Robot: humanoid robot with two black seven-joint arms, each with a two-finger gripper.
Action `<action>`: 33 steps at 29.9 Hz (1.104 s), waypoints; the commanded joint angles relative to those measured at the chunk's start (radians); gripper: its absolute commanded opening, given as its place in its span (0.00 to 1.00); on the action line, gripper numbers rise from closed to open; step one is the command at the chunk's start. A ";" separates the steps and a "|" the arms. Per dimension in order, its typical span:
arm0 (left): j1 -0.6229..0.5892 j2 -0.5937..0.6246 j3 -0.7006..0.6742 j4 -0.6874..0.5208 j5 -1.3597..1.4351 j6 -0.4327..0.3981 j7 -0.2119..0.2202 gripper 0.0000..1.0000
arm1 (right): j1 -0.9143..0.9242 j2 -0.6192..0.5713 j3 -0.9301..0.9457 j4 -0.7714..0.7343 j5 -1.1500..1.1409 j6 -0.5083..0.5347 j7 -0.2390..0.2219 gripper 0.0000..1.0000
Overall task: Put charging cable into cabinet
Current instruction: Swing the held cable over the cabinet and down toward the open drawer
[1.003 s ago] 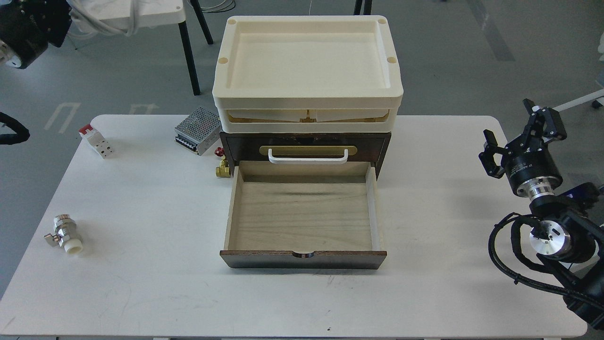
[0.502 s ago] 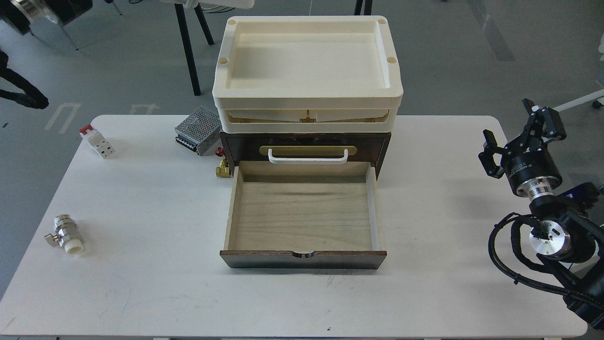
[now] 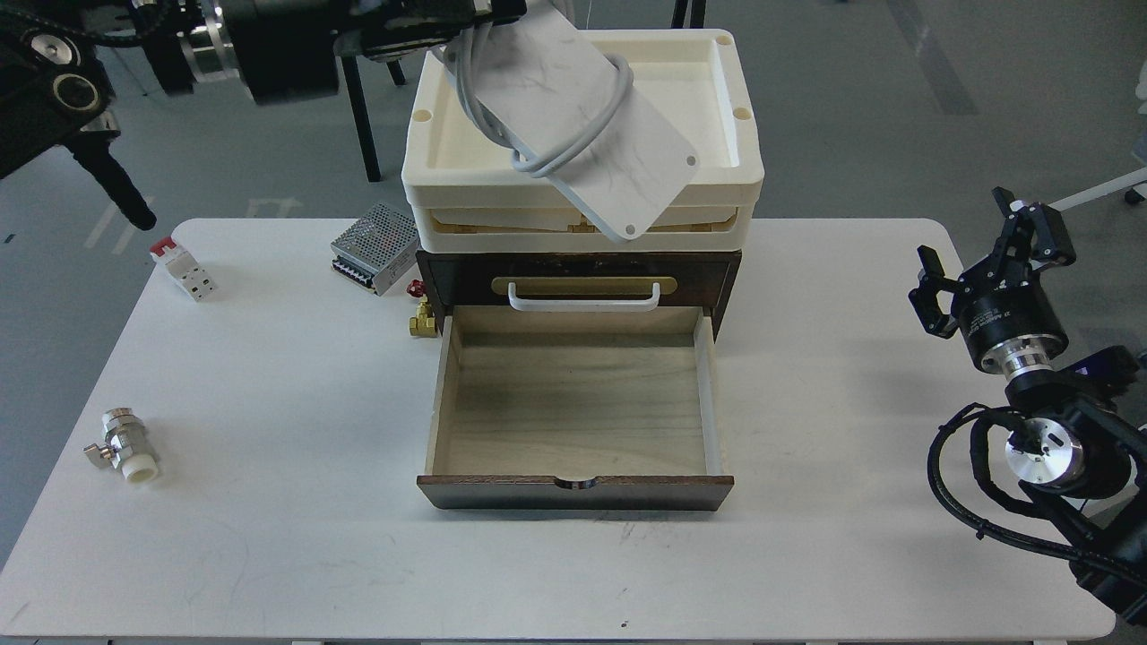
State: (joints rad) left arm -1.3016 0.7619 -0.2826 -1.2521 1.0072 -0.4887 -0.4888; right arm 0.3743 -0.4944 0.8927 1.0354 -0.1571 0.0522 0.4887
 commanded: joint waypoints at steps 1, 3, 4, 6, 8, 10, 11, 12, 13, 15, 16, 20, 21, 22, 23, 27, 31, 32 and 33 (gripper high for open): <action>0.008 -0.027 0.003 -0.040 0.077 0.008 0.000 0.05 | 0.000 0.000 0.002 0.000 -0.001 0.000 0.000 0.99; 0.015 -0.055 0.013 -0.044 0.116 0.024 0.000 0.05 | 0.000 -0.001 0.000 0.000 -0.001 0.000 0.000 0.99; 0.021 -0.064 0.016 -0.044 0.134 0.028 0.000 0.05 | 0.000 0.000 0.000 0.000 -0.001 0.000 0.000 0.99; 0.060 -0.084 0.016 -0.046 0.154 0.035 0.000 0.05 | 0.000 0.000 0.000 0.000 -0.001 0.000 0.000 0.99; 0.097 -0.110 0.016 -0.044 0.191 0.053 0.000 0.05 | -0.001 -0.001 0.000 0.000 0.001 0.000 0.000 0.99; 0.134 -0.137 0.017 -0.041 0.260 0.087 0.000 0.05 | 0.000 0.000 0.000 0.000 0.001 0.000 0.000 0.99; 0.159 -0.148 0.016 -0.041 0.284 0.097 0.000 0.05 | 0.000 -0.001 0.000 0.000 -0.001 0.000 0.000 0.99; 0.189 -0.162 0.016 -0.041 0.309 0.111 0.000 0.05 | 0.000 0.000 0.000 0.000 -0.001 0.000 0.000 0.99; 0.217 -0.174 0.014 -0.040 0.320 0.120 0.000 0.05 | 0.000 0.000 0.000 0.000 -0.001 0.000 0.000 0.99; 0.249 -0.196 0.016 -0.038 0.329 0.137 0.000 0.05 | 0.000 0.000 0.000 0.000 -0.001 0.000 0.000 0.99; 0.260 -0.208 0.016 -0.032 0.329 0.148 0.000 0.05 | 0.000 0.000 0.000 0.000 -0.001 0.000 0.000 0.99; 0.330 -0.239 0.017 -0.015 0.335 0.197 0.000 0.05 | 0.000 0.000 0.000 0.000 0.001 0.000 0.000 0.99; 0.340 -0.243 0.017 -0.010 0.338 0.209 0.000 0.05 | 0.000 0.000 0.000 0.000 -0.001 0.000 0.000 0.99; 0.349 -0.251 0.016 -0.006 0.338 0.225 0.000 0.05 | 0.000 0.000 0.000 0.000 -0.001 0.000 0.000 0.99; 0.355 -0.259 0.017 0.003 0.338 0.237 0.000 0.05 | 0.000 -0.001 0.000 0.000 -0.001 0.000 0.000 0.99; 0.410 -0.302 0.016 0.062 0.337 0.289 0.000 0.05 | 0.000 -0.001 0.000 0.000 -0.001 0.000 0.000 0.99; 0.482 -0.346 0.014 0.134 0.332 0.341 0.000 0.05 | 0.000 0.000 0.002 0.000 -0.001 0.000 0.000 0.99; 0.505 -0.354 0.016 0.144 0.335 0.354 0.000 0.05 | 0.000 0.000 0.002 0.000 0.001 0.000 0.000 0.99; 0.516 -0.358 0.016 0.149 0.335 0.363 0.000 0.05 | 0.000 0.000 0.002 0.000 0.001 0.000 0.000 0.99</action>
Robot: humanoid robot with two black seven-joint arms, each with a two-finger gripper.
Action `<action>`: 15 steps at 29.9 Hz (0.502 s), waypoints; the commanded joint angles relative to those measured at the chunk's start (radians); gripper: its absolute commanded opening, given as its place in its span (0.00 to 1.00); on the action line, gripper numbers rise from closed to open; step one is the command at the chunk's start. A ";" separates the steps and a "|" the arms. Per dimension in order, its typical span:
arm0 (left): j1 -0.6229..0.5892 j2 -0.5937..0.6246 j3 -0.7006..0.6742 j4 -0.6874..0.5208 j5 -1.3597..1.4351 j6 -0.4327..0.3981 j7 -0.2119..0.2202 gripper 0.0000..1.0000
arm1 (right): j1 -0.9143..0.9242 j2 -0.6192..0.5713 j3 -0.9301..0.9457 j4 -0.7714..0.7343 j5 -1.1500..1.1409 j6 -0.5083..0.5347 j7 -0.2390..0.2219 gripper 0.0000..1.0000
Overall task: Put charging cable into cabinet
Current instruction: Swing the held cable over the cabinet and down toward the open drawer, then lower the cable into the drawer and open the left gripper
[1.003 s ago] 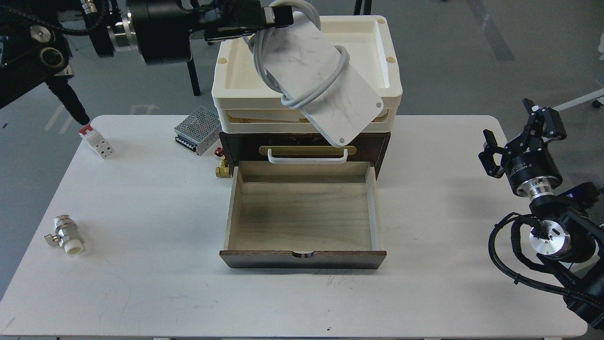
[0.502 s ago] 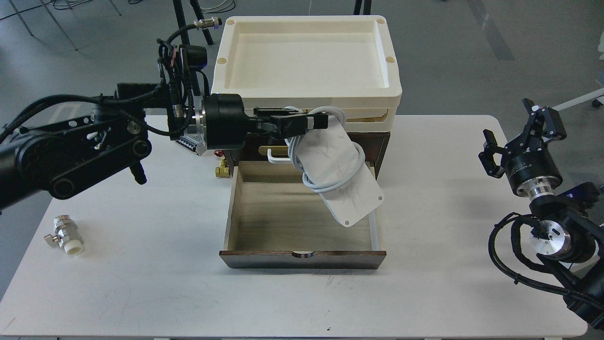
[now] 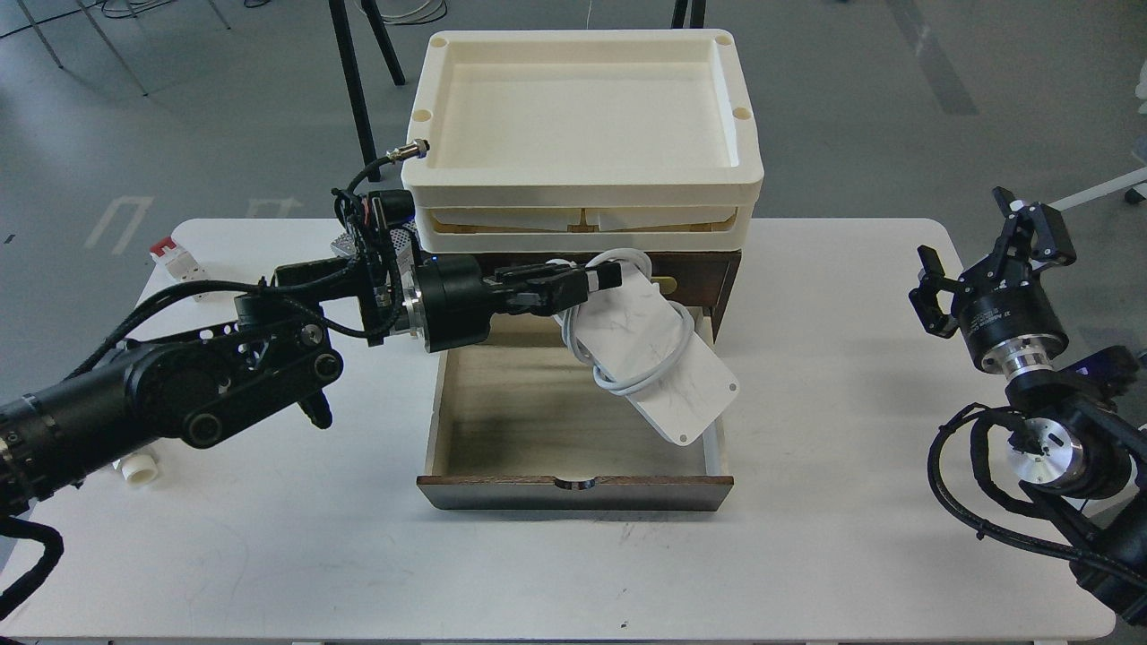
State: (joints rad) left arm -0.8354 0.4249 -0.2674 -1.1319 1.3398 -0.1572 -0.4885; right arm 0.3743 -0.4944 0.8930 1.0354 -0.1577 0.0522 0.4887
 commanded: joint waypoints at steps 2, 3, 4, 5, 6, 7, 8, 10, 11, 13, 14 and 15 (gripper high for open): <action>0.073 -0.026 0.002 0.034 0.004 0.045 0.000 0.05 | 0.000 0.000 0.001 0.000 0.000 0.000 0.000 0.99; 0.084 -0.028 0.002 0.035 0.004 0.048 0.000 0.05 | 0.000 0.000 0.001 0.000 0.000 0.000 0.000 0.99; 0.094 -0.029 0.000 0.037 0.004 0.054 0.000 0.05 | 0.000 0.000 0.001 0.000 0.000 0.000 0.000 0.99; 0.104 -0.035 0.002 0.038 0.005 0.064 0.000 0.05 | 0.000 -0.001 0.001 0.000 0.000 0.000 0.000 0.99; 0.108 -0.049 0.002 0.049 0.007 0.073 0.000 0.05 | 0.000 0.000 0.001 0.000 0.000 0.000 0.000 0.99; 0.113 -0.061 0.004 0.061 0.007 0.077 0.000 0.05 | 0.000 0.000 0.001 -0.002 0.000 0.000 0.000 0.99; 0.114 -0.074 0.004 0.076 0.007 0.080 0.000 0.05 | 0.000 0.000 0.001 0.000 0.000 0.000 0.000 0.99; 0.114 -0.092 0.005 0.103 0.007 0.080 0.000 0.06 | 0.000 0.000 0.001 0.000 0.000 0.000 0.000 0.99; 0.114 -0.098 0.013 0.116 0.007 0.082 0.000 0.06 | 0.000 0.000 0.001 0.000 0.000 0.000 0.000 0.99; 0.113 -0.117 0.036 0.155 0.007 0.084 0.000 0.06 | 0.000 0.000 0.001 0.000 0.000 0.000 0.000 0.99; 0.113 -0.132 0.045 0.176 0.007 0.085 0.000 0.07 | 0.000 0.000 0.001 0.000 0.001 0.000 0.000 0.99; 0.113 -0.141 0.046 0.199 0.005 0.090 0.000 0.08 | 0.000 0.000 0.001 0.000 0.000 0.000 0.000 0.99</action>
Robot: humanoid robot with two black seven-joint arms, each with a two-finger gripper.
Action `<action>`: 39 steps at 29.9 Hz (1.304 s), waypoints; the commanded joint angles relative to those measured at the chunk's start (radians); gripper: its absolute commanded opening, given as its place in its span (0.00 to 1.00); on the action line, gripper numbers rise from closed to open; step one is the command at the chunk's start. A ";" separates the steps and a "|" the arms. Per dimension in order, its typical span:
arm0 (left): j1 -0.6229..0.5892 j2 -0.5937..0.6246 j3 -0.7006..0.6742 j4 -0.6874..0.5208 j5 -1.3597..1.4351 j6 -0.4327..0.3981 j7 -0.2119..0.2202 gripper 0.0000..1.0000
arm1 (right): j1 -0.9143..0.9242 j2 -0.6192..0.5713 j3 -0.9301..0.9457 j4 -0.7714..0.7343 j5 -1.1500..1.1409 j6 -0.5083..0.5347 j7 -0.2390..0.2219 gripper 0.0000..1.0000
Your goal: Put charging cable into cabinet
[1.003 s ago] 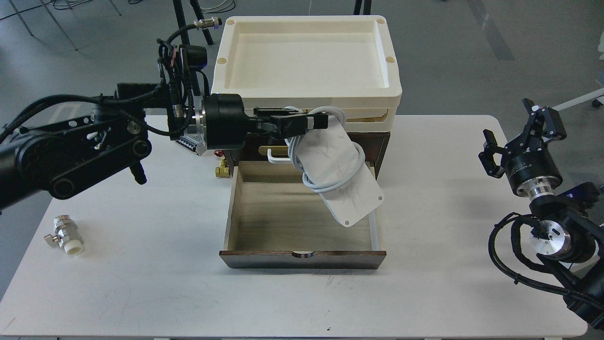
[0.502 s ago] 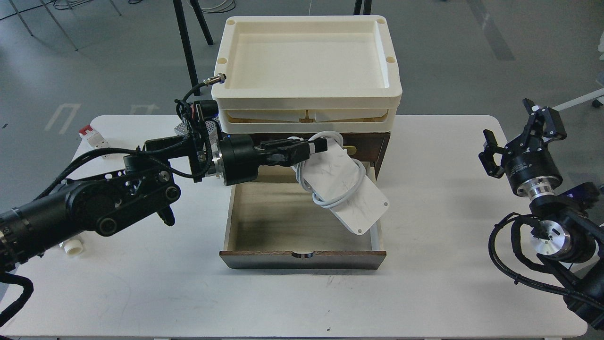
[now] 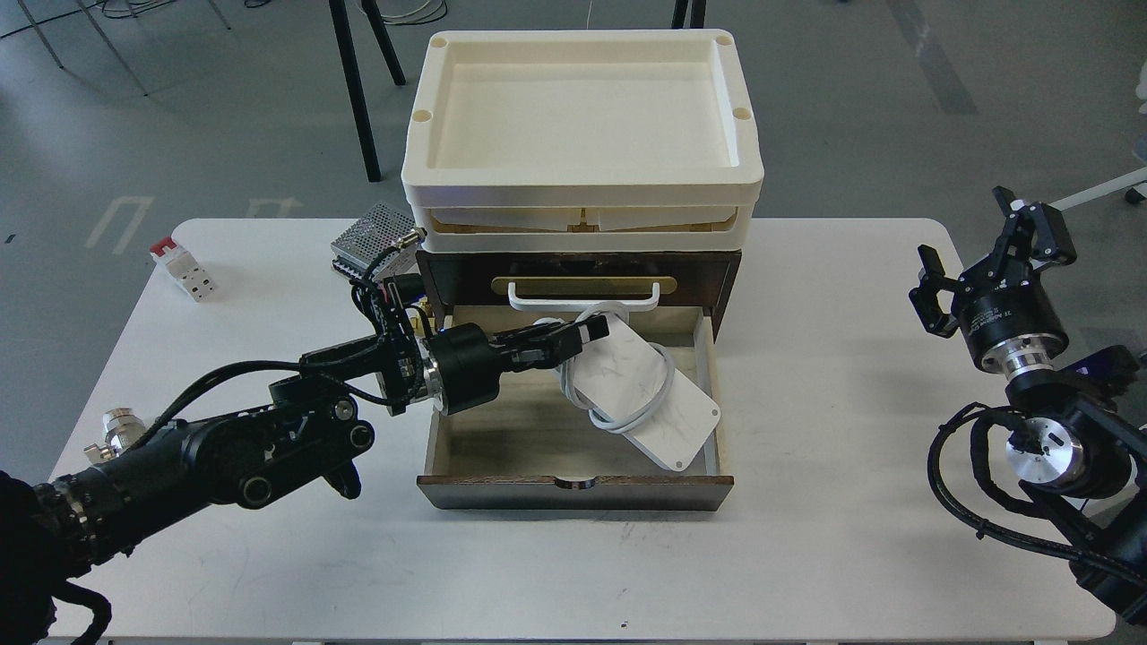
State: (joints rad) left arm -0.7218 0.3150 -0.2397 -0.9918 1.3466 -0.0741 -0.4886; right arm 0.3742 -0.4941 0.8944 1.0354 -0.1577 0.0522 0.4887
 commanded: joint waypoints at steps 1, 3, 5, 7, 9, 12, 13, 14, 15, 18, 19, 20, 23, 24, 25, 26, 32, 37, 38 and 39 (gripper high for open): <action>-0.001 -0.037 0.020 0.079 -0.001 0.014 0.000 0.09 | 0.000 -0.001 0.001 0.000 0.000 0.000 0.000 0.99; 0.001 -0.042 0.030 0.116 0.000 0.030 0.000 0.10 | 0.000 0.000 0.001 0.000 0.000 0.000 0.000 0.99; -0.001 -0.044 0.051 0.140 -0.001 0.039 0.000 0.13 | 0.000 0.000 0.001 0.000 0.000 0.000 0.000 0.99; -0.001 -0.045 0.069 0.160 -0.006 0.051 0.000 0.16 | 0.000 0.000 0.001 0.000 0.000 0.000 0.000 0.99; -0.001 -0.045 0.069 0.163 -0.007 0.066 0.000 0.21 | 0.000 -0.001 0.001 0.000 0.000 0.000 0.000 0.99; -0.001 -0.045 0.069 0.163 -0.009 0.071 0.000 0.29 | 0.000 0.000 0.001 0.000 0.000 0.000 0.000 0.99; -0.001 -0.045 0.069 0.163 -0.010 0.071 0.000 0.32 | 0.000 0.000 0.001 0.000 0.001 0.000 0.000 0.99; -0.001 -0.045 0.066 0.163 -0.012 0.071 0.000 0.37 | 0.000 0.000 0.001 0.000 0.001 0.000 0.000 0.99; -0.001 -0.045 0.062 0.163 -0.015 0.071 0.000 0.45 | 0.000 0.000 0.001 0.000 0.001 0.000 0.000 0.99; -0.001 -0.045 0.057 0.162 -0.020 0.073 0.000 0.69 | 0.000 0.000 0.001 0.000 0.000 0.000 0.000 0.99; -0.001 -0.045 0.056 0.160 -0.020 0.071 0.000 0.73 | 0.000 -0.001 0.001 0.000 0.001 0.000 0.000 0.99; 0.001 -0.045 0.056 0.154 -0.020 0.071 0.000 0.77 | 0.000 -0.001 0.001 0.000 0.000 0.000 0.000 0.99; 0.001 -0.039 0.053 0.140 -0.021 0.071 0.000 0.88 | 0.000 -0.001 0.001 0.000 0.000 0.000 0.000 0.99; 0.001 -0.030 0.051 0.133 -0.023 0.070 0.000 0.90 | 0.000 0.000 0.001 0.000 0.000 0.000 0.000 0.99; 0.001 -0.025 0.048 0.121 -0.030 0.067 0.000 0.91 | 0.000 0.000 0.001 0.000 0.000 0.000 0.000 0.99; -0.001 -0.016 0.043 0.099 -0.043 0.063 0.000 0.93 | 0.000 -0.001 0.001 0.000 0.000 0.000 0.000 0.99; 0.001 0.125 0.030 -0.100 -0.066 0.054 0.000 0.95 | 0.000 0.000 0.001 0.000 0.001 0.000 0.000 0.99; 0.008 0.261 0.020 -0.243 -0.112 0.042 0.000 0.95 | 0.000 0.000 0.001 0.000 0.000 0.000 0.000 0.99; 0.016 0.289 0.013 -0.266 -0.144 0.042 0.000 0.96 | 0.000 0.000 0.001 0.000 0.001 0.000 0.000 0.99; 0.025 0.315 0.002 -0.281 -0.177 0.042 0.000 0.97 | 0.000 -0.001 0.001 0.000 0.001 0.000 0.000 0.99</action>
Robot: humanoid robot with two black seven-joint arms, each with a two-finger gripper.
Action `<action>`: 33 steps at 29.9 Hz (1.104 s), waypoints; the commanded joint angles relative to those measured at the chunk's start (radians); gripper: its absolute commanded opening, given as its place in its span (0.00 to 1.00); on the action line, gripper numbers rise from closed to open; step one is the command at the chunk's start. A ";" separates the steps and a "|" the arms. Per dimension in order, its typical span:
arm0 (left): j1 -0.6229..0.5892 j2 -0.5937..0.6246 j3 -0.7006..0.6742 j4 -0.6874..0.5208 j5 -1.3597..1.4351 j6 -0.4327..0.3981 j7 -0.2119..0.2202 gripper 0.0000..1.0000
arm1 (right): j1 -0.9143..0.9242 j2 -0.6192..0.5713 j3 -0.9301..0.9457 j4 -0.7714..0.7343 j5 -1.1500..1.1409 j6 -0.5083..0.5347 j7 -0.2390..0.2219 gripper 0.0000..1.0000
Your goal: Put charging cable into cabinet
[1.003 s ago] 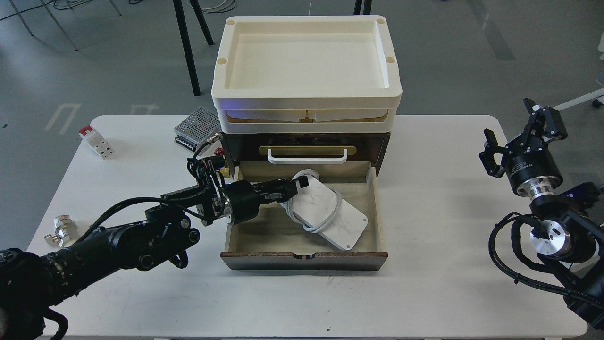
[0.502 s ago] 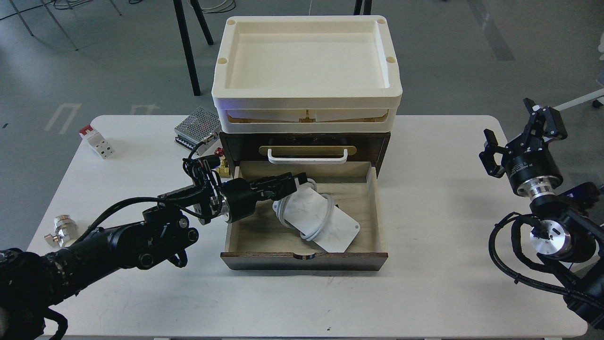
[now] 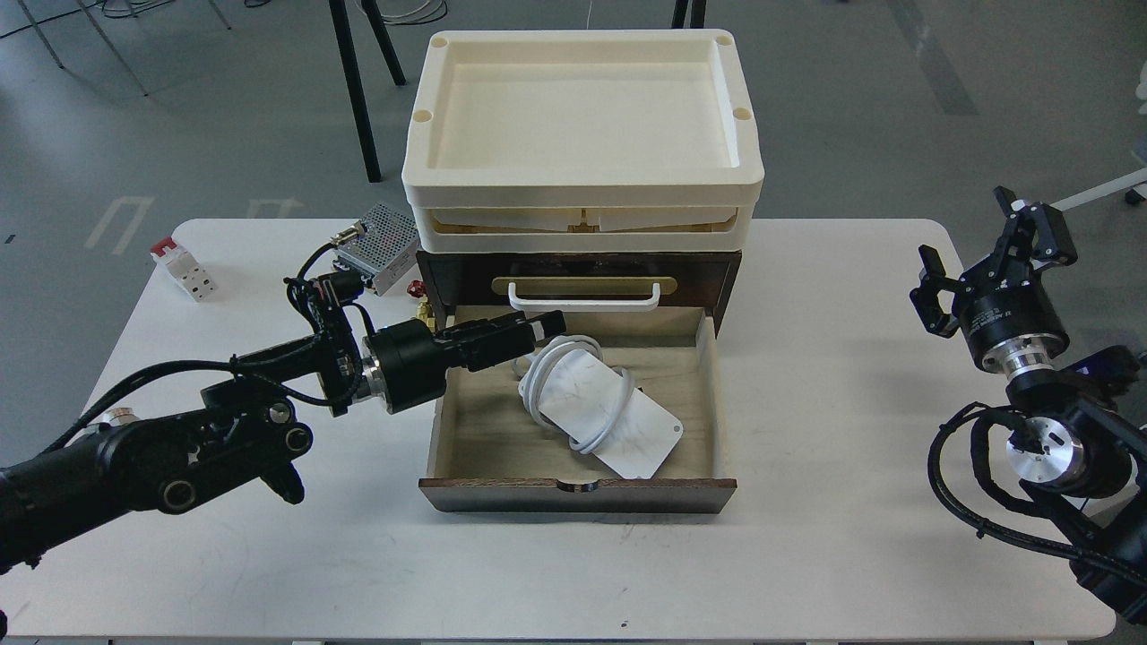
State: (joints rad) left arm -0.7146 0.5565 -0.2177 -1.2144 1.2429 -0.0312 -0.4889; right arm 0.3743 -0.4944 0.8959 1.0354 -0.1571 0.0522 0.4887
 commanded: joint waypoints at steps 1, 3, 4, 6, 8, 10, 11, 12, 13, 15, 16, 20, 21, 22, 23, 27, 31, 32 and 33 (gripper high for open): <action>0.026 0.095 -0.032 -0.068 -0.103 -0.001 0.000 0.97 | 0.000 -0.001 0.000 0.000 -0.001 0.000 0.000 0.99; 0.041 0.141 -0.061 -0.080 -0.172 -0.003 0.000 0.97 | 0.002 -0.001 -0.005 0.002 0.001 0.002 0.000 0.99; 0.056 0.163 -0.075 -0.082 -0.209 -0.003 0.000 0.97 | 0.002 -0.001 -0.005 0.002 0.001 0.002 0.000 0.99; 0.090 0.200 -0.106 -0.085 -0.273 -0.010 0.000 0.98 | 0.002 0.000 -0.006 0.002 -0.001 0.002 0.000 0.99; 0.125 0.233 -0.153 -0.094 -0.333 -0.028 0.000 0.98 | 0.002 -0.001 -0.006 0.003 0.001 0.002 0.000 0.99; 0.171 0.261 -0.204 -0.097 -0.390 -0.055 0.000 0.98 | 0.002 -0.001 -0.008 0.003 0.001 0.002 0.000 0.99; 0.199 0.269 -0.232 -0.097 -0.425 -0.065 0.000 0.98 | 0.002 -0.001 -0.008 0.003 0.001 0.002 0.000 0.99; 0.224 0.272 -0.261 -0.097 -0.460 -0.073 0.000 0.99 | 0.002 -0.001 -0.008 0.005 0.001 0.002 0.000 0.99; 0.247 0.273 -0.284 -0.094 -0.495 -0.076 0.000 0.99 | 0.002 -0.001 -0.008 0.005 0.001 0.002 0.000 0.99; 0.293 0.273 -0.330 -0.082 -0.577 -0.078 0.000 0.99 | 0.002 0.000 -0.008 0.005 0.001 0.003 0.000 0.99; 0.313 0.272 -0.347 -0.076 -0.621 -0.078 0.000 0.99 | 0.002 -0.001 -0.008 0.006 0.001 0.003 0.000 0.99; 0.334 0.257 -0.362 -0.001 -0.804 -0.078 0.000 0.99 | 0.002 0.000 -0.008 0.006 0.001 0.003 0.000 0.99; 0.334 0.250 -0.365 0.031 -0.850 -0.076 0.000 0.99 | 0.002 0.000 -0.006 0.008 0.001 0.003 0.000 0.99; 0.333 0.234 -0.365 0.062 -0.890 -0.078 0.000 0.99 | 0.002 -0.001 -0.006 0.008 0.001 0.005 0.000 0.99; 0.331 0.208 -0.365 0.099 -0.930 -0.078 0.000 0.99 | 0.002 -0.001 -0.006 0.008 0.001 0.005 0.000 0.99; 0.311 0.119 -0.371 0.234 -1.020 -0.079 0.000 0.99 | 0.000 0.000 -0.005 0.011 0.001 0.011 0.000 0.99; 0.290 0.028 -0.399 0.372 -1.042 -0.090 0.000 0.99 | -0.001 0.000 -0.003 0.012 0.002 0.012 0.000 0.99; 0.281 0.002 -0.401 0.398 -1.042 -0.107 0.000 0.99 | -0.001 0.000 -0.002 0.011 0.002 0.014 0.000 0.99; 0.270 -0.016 -0.407 0.423 -1.043 -0.131 0.000 0.99 | -0.001 0.000 -0.002 0.012 0.002 0.012 0.000 0.99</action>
State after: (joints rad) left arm -0.4211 0.6011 -0.6119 -0.8678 0.2044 -0.1211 -0.4885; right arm 0.3730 -0.4943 0.8929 1.0469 -0.1551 0.0644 0.4887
